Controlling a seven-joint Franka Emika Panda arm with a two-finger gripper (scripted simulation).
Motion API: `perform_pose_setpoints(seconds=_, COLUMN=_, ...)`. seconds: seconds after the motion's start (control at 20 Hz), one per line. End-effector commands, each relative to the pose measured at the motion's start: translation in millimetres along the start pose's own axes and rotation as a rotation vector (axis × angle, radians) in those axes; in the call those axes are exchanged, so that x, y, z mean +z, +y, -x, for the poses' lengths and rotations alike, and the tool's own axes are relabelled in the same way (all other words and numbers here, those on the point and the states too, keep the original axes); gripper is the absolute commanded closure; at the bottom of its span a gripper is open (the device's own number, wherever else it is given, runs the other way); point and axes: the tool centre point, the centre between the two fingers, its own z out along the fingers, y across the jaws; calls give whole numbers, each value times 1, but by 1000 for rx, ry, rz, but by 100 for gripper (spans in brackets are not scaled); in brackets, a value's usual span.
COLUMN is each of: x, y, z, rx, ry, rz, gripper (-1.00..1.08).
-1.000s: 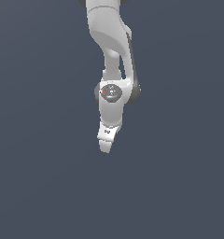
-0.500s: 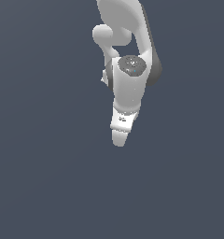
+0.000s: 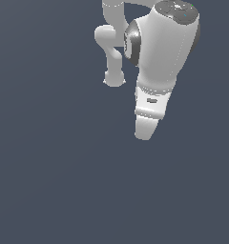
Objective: Pick up the object and move it to a goal position.
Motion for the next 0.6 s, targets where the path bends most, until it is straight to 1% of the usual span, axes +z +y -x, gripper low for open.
perform_pose_setpoints(seconds=0.0, x=-22, y=2, z=-12, rx=1, ry=0, rz=-1, gripper=108)
perform_pose_setpoints(seconds=0.25, x=-59, y=6, z=-32, rx=2, ry=0, rz=-1, gripper=108)
perform_pose_setpoints(seconds=0.55, x=-94, y=10, z=-51, rx=3, ry=-1, rz=-1, gripper=108)
